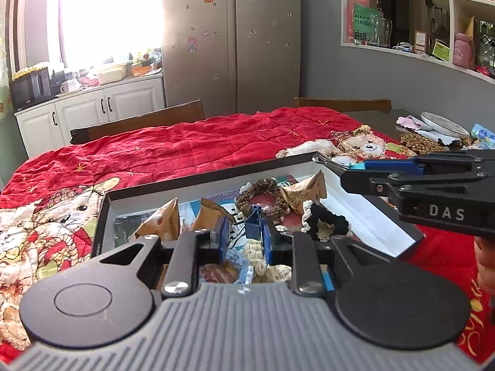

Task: Organize objects
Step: 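Lower both binder clips into the box and open both grippers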

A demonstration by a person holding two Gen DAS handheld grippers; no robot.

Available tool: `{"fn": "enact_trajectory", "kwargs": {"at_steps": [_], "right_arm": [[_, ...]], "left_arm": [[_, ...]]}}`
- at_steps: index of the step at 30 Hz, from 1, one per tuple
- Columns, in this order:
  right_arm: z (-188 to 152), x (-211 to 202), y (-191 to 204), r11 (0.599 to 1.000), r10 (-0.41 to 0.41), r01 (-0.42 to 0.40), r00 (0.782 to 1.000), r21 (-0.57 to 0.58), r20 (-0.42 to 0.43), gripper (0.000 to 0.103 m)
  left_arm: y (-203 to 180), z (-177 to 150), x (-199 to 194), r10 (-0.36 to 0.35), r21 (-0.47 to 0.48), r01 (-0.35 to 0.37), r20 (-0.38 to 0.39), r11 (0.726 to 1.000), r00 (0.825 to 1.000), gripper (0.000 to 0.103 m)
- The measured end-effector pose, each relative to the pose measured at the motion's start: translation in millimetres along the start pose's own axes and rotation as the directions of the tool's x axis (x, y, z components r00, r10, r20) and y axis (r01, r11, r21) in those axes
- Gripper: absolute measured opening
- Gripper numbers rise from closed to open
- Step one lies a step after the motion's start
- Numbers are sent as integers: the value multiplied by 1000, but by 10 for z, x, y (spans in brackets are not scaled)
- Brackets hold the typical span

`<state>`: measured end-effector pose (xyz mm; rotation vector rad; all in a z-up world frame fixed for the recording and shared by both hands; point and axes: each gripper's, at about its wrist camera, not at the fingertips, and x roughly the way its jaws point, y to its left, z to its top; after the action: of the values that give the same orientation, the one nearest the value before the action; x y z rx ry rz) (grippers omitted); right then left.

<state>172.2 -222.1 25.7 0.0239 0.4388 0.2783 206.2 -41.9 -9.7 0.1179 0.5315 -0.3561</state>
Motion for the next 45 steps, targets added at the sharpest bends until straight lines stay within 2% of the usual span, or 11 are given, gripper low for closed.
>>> {"fn": "enact_trajectory", "kwargs": {"at_steps": [10, 37, 45], "right_arm": [[-132, 299, -69, 999, -25, 26, 999, 20, -42, 26], [-310, 581, -24, 999, -33, 29, 993, -32, -114, 26], [-318, 592, -39, 999, -39, 35, 992, -33, -120, 27]], "left_arm": [[21, -52, 209, 18, -5, -18, -28, 1000, 999, 26], [11, -155, 377, 47, 26, -45, -67, 999, 997, 27], [-4, -166, 378, 55, 37, -52, -69, 998, 996, 37]]}}
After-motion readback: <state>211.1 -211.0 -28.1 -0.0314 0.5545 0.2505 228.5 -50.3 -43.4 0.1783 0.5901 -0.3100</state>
